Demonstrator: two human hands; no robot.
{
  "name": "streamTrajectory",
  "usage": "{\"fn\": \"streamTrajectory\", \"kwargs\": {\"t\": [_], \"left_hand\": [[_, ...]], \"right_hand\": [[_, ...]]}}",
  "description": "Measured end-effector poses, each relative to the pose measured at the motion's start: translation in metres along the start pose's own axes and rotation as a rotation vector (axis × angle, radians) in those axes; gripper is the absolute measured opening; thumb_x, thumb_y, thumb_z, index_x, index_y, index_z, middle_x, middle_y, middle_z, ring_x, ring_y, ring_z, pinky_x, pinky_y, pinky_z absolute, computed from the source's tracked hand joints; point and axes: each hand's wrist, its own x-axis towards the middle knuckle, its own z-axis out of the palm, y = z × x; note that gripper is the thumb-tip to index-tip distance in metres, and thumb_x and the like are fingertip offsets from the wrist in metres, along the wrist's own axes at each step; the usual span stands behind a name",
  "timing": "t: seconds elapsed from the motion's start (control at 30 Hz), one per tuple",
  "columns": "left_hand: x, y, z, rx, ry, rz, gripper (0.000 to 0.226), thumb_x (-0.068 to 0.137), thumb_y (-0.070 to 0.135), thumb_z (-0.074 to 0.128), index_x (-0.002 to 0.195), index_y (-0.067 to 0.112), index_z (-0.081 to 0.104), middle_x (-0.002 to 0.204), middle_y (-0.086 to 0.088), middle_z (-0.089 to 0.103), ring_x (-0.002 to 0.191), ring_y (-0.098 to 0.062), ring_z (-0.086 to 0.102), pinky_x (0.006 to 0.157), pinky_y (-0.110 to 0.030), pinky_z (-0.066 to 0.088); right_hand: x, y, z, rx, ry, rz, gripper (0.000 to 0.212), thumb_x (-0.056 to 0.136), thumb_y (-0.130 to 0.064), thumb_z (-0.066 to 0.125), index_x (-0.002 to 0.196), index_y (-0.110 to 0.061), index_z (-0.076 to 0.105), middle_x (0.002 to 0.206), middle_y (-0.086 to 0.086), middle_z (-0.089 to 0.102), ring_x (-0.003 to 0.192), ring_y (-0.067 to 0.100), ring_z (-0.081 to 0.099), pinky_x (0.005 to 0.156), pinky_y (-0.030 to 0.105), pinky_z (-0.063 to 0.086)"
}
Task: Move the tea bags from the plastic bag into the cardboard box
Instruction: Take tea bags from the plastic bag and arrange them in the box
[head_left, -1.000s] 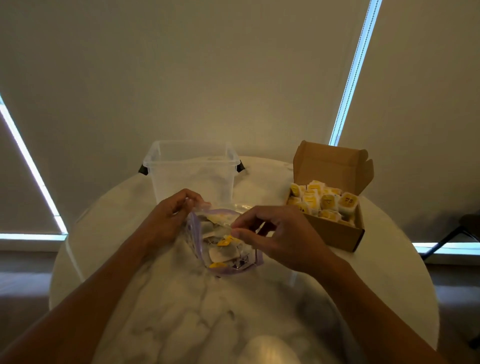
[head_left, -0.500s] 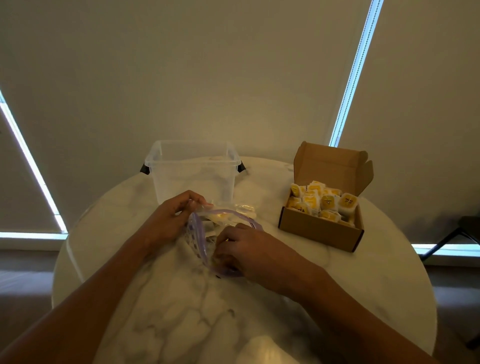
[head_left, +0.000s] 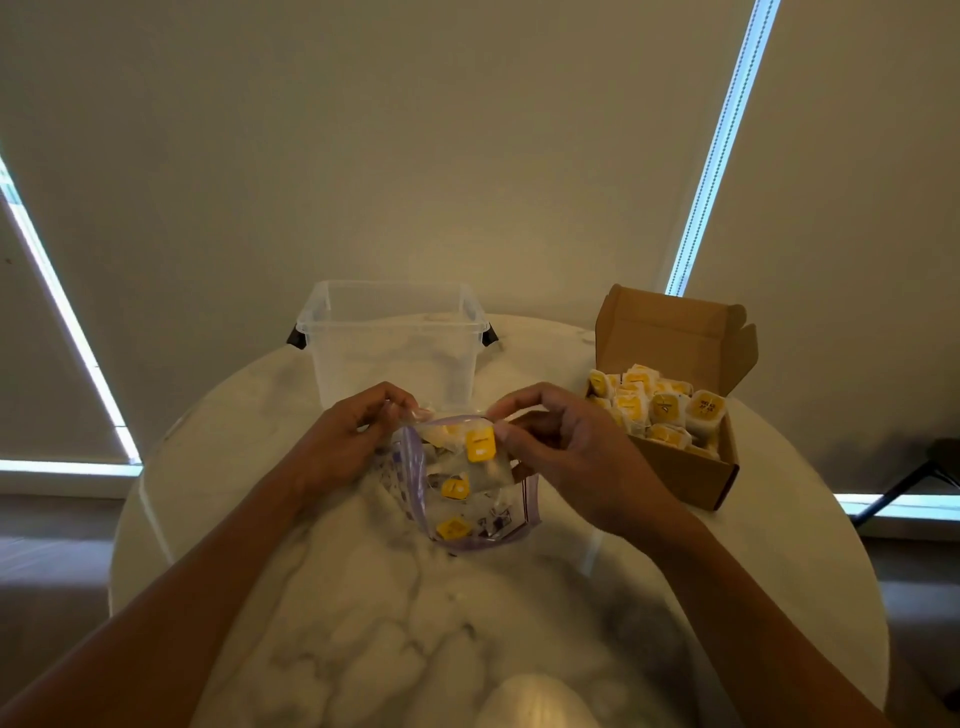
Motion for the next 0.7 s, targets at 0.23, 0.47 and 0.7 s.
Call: {"fn": "streamTrajectory", "kwargs": {"t": [0.23,0.47,0.7], "left_hand": [[0.002,-0.003,0.003,-0.014,0.009,-0.027,0.024,0.118,0.028,0.050,0.110,0.022,0.072,0.110,0.016,0.080,0.104,-0.006,0.073,0.098,-0.042,0.055],[0.006,-0.009,0.007,-0.040,0.011,-0.025,0.023,0.117,0.024,0.052,0.106,0.026,0.072,0.111,0.012,0.082,0.108,-0.010,0.075,0.100,-0.047,0.056],[0.009,-0.015,0.009,-0.084,0.012,-0.031,0.025,0.114,0.014,0.057,0.106,0.029,0.075,0.109,0.006,0.081,0.098,-0.006,0.072,0.093,-0.040,0.053]], "right_hand": [[-0.001,-0.001,-0.024,0.222,0.114,0.001,0.020,0.106,-0.002,0.057,0.112,-0.009,0.075,0.107,0.004,0.080,0.100,0.020,0.076,0.080,0.028,0.061],[-0.020,0.017,-0.114,0.162,0.635,-0.086,0.016,0.102,-0.014,0.068,0.111,-0.015,0.081,0.111,0.005,0.081,0.103,0.020,0.074,0.084,0.031,0.061],[-0.030,0.075,-0.148,-0.225,0.572,0.106,0.017,0.090,-0.012,0.083,0.100,-0.026,0.081,0.088,-0.004,0.081,0.072,0.005,0.072,0.064,0.019,0.053]]}}
